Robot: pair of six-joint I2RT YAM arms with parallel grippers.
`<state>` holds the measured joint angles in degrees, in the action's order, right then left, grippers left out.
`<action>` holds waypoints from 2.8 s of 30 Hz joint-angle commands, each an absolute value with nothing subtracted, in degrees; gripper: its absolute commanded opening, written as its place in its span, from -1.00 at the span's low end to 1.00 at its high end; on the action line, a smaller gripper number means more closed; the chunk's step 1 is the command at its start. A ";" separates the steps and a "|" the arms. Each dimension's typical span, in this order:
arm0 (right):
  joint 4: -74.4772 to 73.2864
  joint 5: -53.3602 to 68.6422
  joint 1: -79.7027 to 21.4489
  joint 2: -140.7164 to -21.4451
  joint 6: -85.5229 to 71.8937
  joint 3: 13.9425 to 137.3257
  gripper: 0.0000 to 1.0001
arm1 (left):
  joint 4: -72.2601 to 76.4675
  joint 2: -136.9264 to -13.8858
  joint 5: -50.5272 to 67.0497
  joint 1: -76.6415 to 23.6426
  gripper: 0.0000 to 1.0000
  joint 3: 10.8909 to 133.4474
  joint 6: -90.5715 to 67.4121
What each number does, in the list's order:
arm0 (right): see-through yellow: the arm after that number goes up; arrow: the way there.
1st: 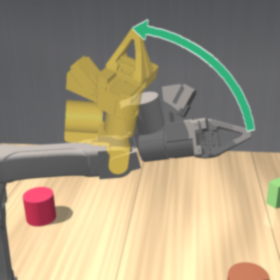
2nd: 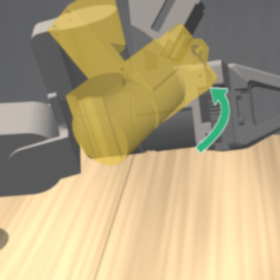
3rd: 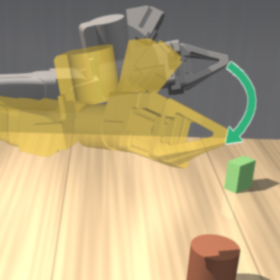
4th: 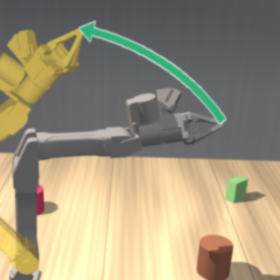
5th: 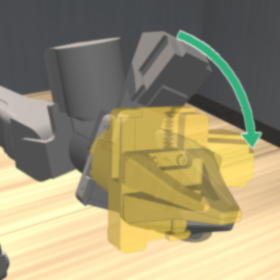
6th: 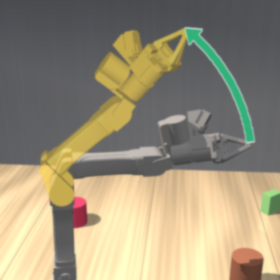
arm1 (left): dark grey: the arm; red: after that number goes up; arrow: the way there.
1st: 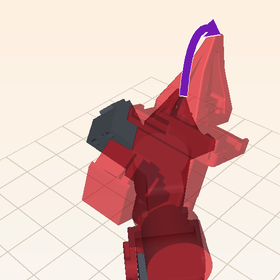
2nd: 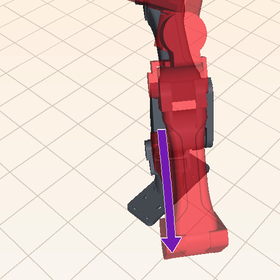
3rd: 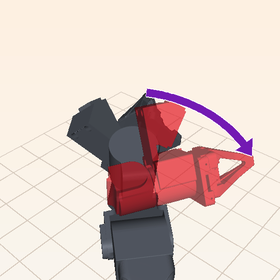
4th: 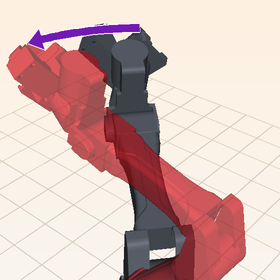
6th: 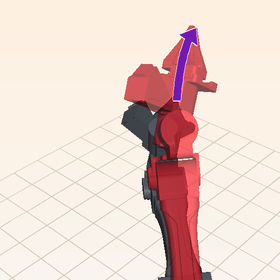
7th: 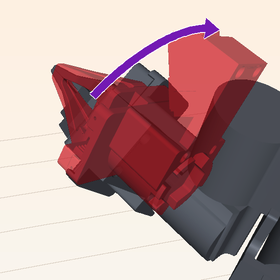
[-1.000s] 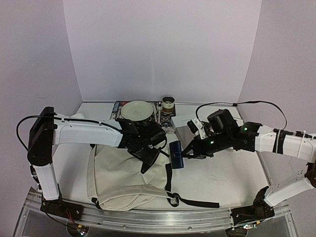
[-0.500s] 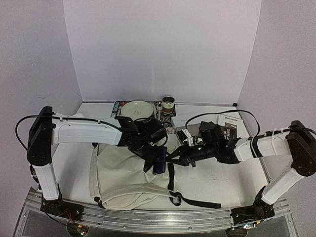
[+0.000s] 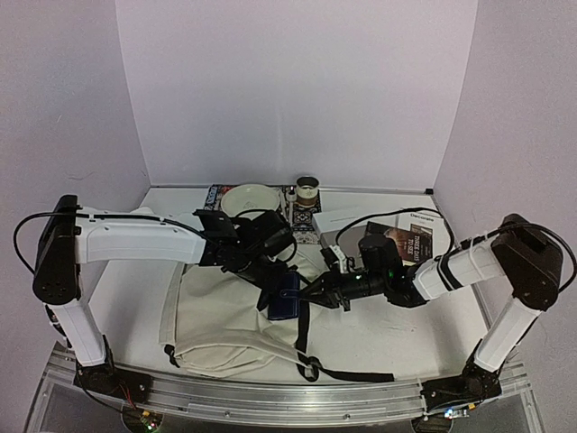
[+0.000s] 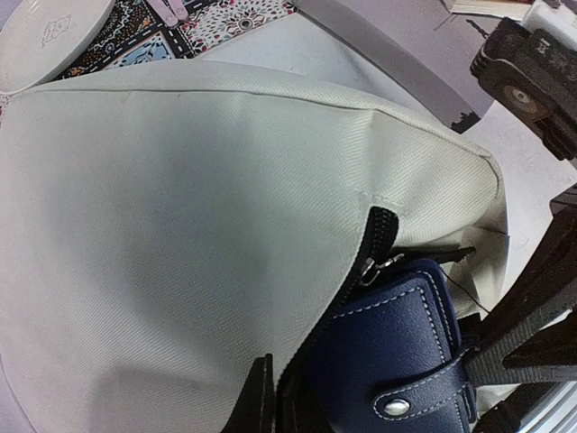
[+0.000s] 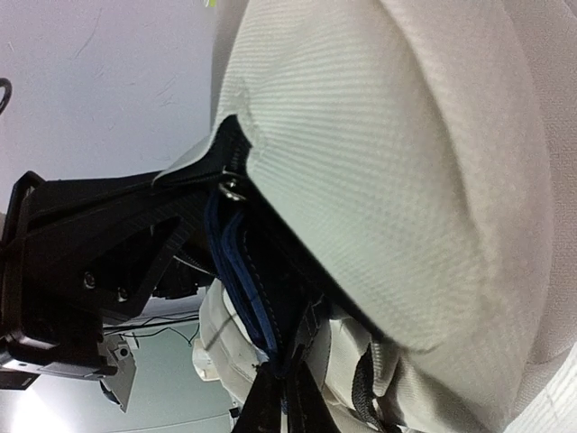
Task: Pack the student bag
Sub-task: Place the card case in the pocket on the back of the bag.
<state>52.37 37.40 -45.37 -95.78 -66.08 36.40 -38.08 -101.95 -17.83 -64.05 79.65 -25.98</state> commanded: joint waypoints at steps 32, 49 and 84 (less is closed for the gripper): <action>27.24 20.83 -50.99 -86.94 -52.50 37.83 -0.13 | -28.54 -107.61 -18.16 -64.24 -1.00 80.33 -31.14; 33.40 21.66 -53.43 -94.95 -53.47 37.97 -0.12 | -27.30 -106.73 -17.15 -64.24 -1.00 79.64 -31.94; 29.74 34.54 -53.04 -98.86 -52.24 50.21 -1.00 | -25.88 -99.32 -19.22 -66.40 -1.00 76.94 -21.25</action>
